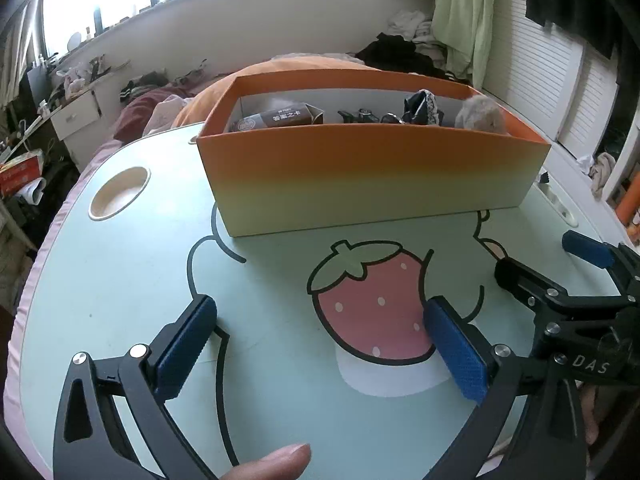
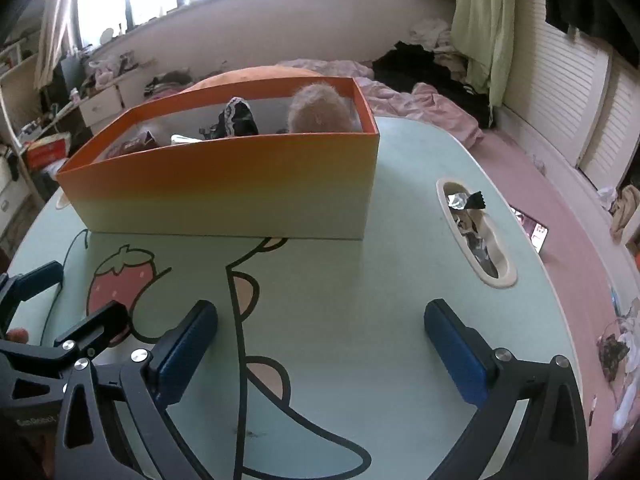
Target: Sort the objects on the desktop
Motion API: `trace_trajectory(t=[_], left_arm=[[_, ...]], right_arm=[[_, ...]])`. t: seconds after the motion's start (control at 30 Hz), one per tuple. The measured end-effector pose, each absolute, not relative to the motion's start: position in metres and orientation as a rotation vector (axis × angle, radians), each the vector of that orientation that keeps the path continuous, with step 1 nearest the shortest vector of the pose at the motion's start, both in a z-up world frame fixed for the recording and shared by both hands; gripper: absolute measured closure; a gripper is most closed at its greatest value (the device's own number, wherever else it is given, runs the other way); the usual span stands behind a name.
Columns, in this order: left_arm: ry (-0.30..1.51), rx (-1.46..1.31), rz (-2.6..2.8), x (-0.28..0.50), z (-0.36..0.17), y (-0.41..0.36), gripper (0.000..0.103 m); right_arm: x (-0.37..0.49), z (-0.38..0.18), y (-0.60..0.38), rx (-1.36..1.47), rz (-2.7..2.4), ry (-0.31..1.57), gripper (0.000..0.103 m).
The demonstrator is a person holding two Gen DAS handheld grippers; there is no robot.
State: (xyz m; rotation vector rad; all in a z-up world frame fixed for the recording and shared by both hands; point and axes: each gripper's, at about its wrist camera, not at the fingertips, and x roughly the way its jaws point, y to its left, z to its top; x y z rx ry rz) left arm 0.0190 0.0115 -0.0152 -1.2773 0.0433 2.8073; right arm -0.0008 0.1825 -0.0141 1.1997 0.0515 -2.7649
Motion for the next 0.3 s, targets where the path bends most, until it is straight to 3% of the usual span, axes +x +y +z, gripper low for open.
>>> trace_trajectory(t=[0.3], left_arm=[[0.041, -1.275, 2.808, 0.0178, -0.0125, 0.0089, 0.0]], right_arm=[[0.0007, -0.0147, 0.1751, 1.163, -2.767, 0.062, 0.0]])
